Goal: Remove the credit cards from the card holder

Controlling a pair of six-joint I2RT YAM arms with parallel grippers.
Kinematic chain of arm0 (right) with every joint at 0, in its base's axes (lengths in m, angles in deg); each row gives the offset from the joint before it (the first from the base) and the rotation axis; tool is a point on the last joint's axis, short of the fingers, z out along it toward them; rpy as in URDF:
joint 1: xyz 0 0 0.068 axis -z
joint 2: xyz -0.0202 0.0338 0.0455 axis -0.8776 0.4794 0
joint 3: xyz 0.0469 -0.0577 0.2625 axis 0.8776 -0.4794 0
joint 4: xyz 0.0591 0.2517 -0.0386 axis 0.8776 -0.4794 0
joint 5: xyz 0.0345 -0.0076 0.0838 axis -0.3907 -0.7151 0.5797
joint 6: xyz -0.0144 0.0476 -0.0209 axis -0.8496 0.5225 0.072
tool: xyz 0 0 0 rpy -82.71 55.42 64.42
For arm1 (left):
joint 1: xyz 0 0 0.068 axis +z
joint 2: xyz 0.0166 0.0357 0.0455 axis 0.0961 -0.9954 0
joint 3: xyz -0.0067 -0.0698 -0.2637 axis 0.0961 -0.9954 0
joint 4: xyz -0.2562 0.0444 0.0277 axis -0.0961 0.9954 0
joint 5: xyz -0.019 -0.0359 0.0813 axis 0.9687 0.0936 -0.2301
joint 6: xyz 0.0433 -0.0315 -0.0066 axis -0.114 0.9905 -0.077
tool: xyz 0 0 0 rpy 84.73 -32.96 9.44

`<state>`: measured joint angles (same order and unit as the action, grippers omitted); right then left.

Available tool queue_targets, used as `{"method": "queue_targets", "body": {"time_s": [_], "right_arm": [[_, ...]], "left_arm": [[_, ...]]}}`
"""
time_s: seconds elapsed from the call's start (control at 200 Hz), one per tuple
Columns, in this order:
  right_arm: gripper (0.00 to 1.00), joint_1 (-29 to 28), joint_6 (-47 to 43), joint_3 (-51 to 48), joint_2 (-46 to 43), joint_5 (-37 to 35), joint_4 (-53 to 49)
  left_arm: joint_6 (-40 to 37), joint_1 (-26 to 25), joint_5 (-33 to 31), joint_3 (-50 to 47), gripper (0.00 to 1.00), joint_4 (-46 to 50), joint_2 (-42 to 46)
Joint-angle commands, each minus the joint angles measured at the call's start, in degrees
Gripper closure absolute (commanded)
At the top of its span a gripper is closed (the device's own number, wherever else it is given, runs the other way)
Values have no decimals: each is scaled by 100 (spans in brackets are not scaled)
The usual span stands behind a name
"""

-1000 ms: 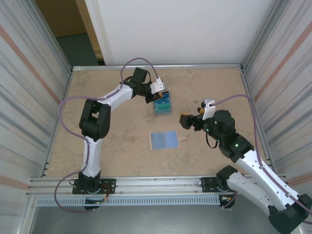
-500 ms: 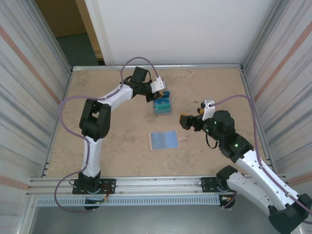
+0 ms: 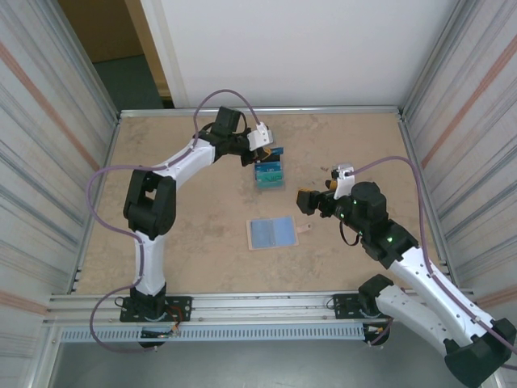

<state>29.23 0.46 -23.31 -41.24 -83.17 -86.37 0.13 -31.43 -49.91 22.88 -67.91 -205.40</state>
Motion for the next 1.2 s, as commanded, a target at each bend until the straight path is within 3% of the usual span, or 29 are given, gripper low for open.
{"method": "queue_targets", "body": {"time_s": [0.0,1.198], "right_arm": [[1,30,106,-16,52,46,115],[1,26,203,-81,-88,-71,88]], "left_arm": [[-51,34,243,-58,100,186,102],[-143,51,-20,349,100,313,-760]]}}
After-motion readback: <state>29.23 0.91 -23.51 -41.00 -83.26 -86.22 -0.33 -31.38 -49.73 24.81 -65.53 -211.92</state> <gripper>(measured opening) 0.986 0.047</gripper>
